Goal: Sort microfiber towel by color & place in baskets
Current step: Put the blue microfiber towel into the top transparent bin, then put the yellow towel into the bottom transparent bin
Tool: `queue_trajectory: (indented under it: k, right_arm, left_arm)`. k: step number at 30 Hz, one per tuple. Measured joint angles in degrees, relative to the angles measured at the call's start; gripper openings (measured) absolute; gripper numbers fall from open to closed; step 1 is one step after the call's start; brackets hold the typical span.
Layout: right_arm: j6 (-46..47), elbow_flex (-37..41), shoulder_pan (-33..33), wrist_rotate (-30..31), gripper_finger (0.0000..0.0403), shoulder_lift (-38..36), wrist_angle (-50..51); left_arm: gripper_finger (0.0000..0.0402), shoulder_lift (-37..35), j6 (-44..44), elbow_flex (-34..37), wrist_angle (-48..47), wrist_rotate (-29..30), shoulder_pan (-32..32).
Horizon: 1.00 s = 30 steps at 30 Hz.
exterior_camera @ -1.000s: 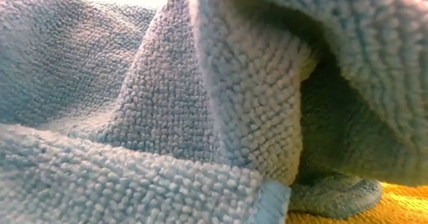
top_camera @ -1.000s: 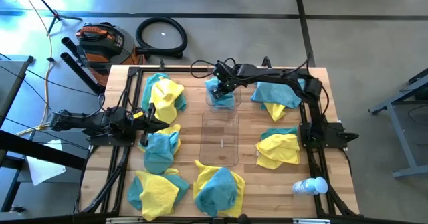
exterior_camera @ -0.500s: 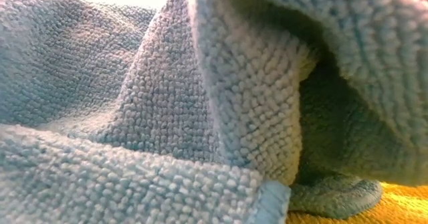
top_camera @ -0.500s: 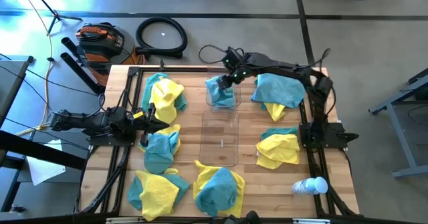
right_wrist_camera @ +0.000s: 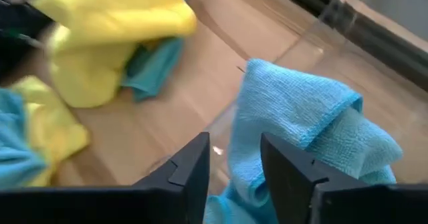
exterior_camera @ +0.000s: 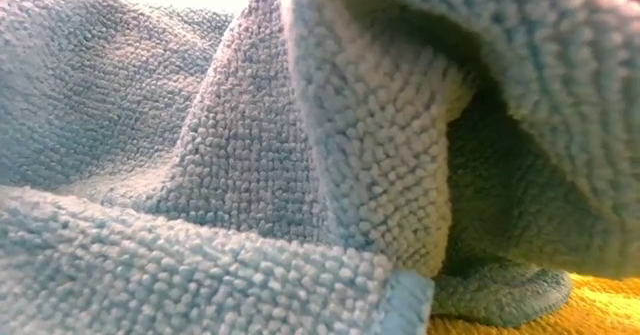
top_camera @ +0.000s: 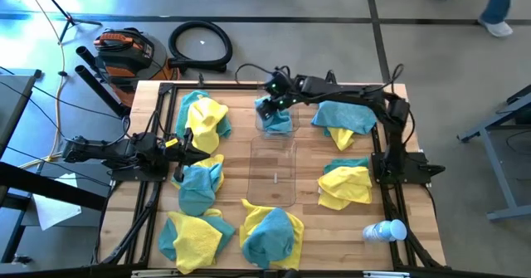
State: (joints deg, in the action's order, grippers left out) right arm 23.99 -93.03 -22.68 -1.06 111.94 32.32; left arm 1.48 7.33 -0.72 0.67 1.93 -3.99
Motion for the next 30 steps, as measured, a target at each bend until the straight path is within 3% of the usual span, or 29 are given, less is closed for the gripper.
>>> queue_trajectory:
  k: [8,16,30]
  right_arm:
    - [3.25,0.11,-1.84,0.45,0.0086,6.36,1.58]
    - [3.08,0.11,-3.67,-1.65,0.0074,7.26,2.36]
    - [2.91,0.11,-3.77,-1.9,0.0063,-10.63,10.59]
  left_arm:
    - [0.0,0.01,0.01,0.0,-0.01,0.0,-0.01]
    - [0.0,0.02,3.08,-0.01,-0.01,0.01,-0.01]
    - [0.0,0.01,5.73,0.01,0.2,1.14,-0.02]
